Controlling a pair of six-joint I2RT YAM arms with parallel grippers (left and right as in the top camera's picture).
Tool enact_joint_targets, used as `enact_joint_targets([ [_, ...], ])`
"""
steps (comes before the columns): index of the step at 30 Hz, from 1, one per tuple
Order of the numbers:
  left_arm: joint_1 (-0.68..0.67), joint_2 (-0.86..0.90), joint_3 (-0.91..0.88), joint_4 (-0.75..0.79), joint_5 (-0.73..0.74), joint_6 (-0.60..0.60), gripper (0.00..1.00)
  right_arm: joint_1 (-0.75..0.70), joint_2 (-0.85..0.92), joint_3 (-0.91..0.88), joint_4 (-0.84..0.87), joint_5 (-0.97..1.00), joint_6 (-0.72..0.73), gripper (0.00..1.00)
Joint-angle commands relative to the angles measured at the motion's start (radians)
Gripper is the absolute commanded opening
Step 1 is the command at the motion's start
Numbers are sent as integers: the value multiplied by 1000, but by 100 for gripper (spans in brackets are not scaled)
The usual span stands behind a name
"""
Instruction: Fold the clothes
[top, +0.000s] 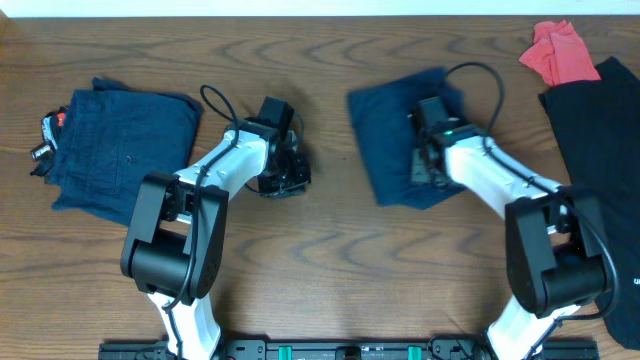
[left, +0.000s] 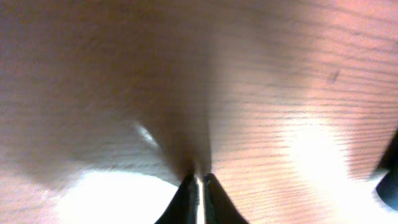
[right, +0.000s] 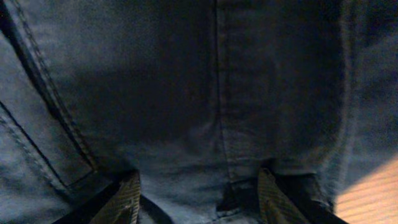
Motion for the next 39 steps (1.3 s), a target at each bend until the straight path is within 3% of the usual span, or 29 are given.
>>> enact_joint_targets([
  [1, 0, -44, -4, 130, 8, 18, 28, -39, 30, 13, -15, 117, -37, 60],
  [3, 0, -66, -4, 295, 8, 18, 52, -38, 21, 19, -15, 85, -68, 60],
  [6, 0, -75, -4, 560, 8, 18, 62, -16, 7, 19, -23, 6, -93, 59],
  [10, -1, -75, -4, 708, 7, 8, 62, 38, 5, 19, -62, -136, -153, 59],
  [18, -1, -75, -4, 682, -3, 6, 62, 245, 5, 18, -242, -177, -265, 59],
  [30, -6, -69, -4, 778, -9, 68, 64, 499, 4, 18, -364, -225, -161, 59],
  [39, -39, 24, -4, 692, -11, 153, 64, 517, 3, 18, -344, -166, -75, 59],
])
